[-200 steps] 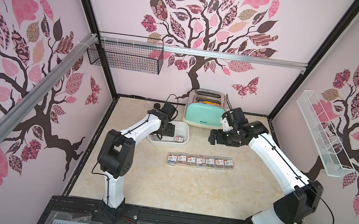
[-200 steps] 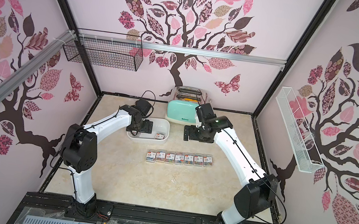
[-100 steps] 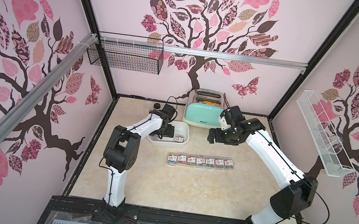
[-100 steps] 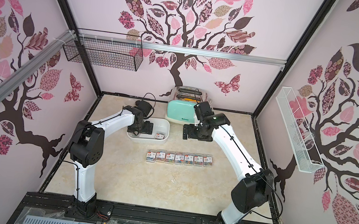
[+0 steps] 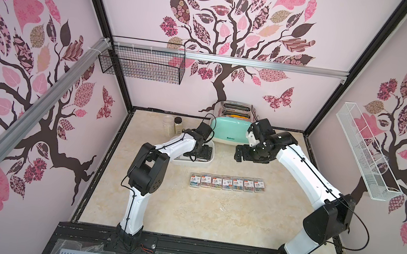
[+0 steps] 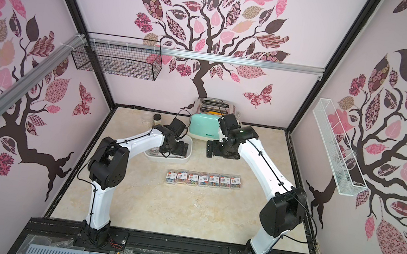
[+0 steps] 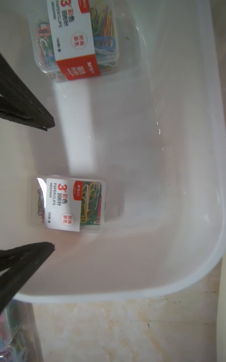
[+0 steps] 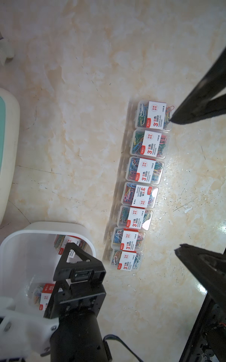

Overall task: Take the paper clips out of the storage box
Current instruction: Pick up the boxed paper clips from the storage box.

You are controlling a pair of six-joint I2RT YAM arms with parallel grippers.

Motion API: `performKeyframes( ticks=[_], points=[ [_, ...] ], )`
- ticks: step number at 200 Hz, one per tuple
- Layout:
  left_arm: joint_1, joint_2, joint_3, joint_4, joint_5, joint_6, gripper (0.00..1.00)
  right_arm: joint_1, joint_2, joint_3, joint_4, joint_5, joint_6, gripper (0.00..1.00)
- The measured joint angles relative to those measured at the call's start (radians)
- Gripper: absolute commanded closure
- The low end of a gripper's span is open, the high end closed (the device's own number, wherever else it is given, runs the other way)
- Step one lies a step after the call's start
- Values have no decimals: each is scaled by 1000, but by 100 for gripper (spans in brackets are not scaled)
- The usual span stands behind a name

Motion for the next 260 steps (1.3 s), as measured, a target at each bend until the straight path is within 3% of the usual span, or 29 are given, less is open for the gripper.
performKeyframes(
  ticks=[78,138,180,199,225,260],
  points=[
    [-2,83,34,56,31,3,3,-1,31,7,-5,0,-6,1],
    [8,134,81,50,-26,7,42,-1,40,38,-11,-1,-13,1],
    [18,134,81,61,-36,14,46,-1,46,53,-12,-1,-18,1],
    [18,134,81,63,-39,16,41,-1,51,56,-13,-1,-18,1],
    [18,134,77,57,-44,24,11,-1,64,66,-13,-2,-21,1],
    [19,129,71,53,-53,17,8,-1,71,69,-15,-2,-23,1]
  ],
)
